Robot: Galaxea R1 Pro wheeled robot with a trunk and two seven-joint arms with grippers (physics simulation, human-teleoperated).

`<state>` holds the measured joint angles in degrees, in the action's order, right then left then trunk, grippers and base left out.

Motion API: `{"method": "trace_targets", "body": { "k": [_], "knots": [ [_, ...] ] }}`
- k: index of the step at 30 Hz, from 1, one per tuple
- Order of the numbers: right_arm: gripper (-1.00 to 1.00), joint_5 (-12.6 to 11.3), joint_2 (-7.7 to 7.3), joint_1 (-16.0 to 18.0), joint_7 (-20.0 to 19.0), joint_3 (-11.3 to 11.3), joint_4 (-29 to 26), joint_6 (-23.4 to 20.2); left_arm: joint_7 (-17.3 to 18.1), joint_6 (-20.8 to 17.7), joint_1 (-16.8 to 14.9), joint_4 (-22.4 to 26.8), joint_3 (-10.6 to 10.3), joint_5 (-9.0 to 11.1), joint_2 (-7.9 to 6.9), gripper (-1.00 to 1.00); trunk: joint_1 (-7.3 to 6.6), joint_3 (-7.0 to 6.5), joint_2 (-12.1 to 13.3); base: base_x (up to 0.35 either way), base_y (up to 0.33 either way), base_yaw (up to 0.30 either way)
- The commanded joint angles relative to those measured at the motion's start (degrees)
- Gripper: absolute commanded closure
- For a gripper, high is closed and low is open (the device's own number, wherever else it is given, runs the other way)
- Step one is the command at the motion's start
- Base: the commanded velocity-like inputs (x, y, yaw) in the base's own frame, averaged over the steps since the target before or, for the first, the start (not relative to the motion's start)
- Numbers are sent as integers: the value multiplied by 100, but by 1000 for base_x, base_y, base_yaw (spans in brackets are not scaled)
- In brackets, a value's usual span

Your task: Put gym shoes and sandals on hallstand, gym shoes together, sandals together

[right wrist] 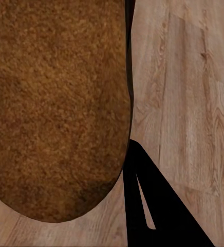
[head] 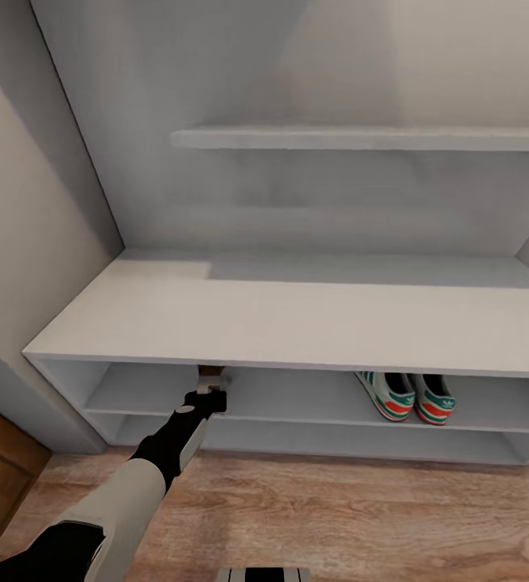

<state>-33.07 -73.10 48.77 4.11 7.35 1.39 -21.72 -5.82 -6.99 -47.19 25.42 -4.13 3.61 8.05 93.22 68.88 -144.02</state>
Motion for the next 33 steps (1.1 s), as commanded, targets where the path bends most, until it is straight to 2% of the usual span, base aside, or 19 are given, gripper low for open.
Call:
{"method": "trace_targets", "body": {
  "k": [1, 26, 33],
  "knots": [
    [100, -7, -2, 26, 37, 46, 10, -8, -45, -39, -1, 13, -44, 18, -5, 100, 0, 5, -2, 108, -7, 0],
    [100, -7, -2, 25, 37, 47, 10, -8, -49, -39, -1, 14, -44, 19, -1, 100, 0, 5, -2, 130, 23, 0],
    [100, -7, -2, 23, 37, 47, 11, -8, -44, -39, -1, 13, -44, 18, -3, 100, 0, 5, -2, 31, 0, 0]
  ]
}}
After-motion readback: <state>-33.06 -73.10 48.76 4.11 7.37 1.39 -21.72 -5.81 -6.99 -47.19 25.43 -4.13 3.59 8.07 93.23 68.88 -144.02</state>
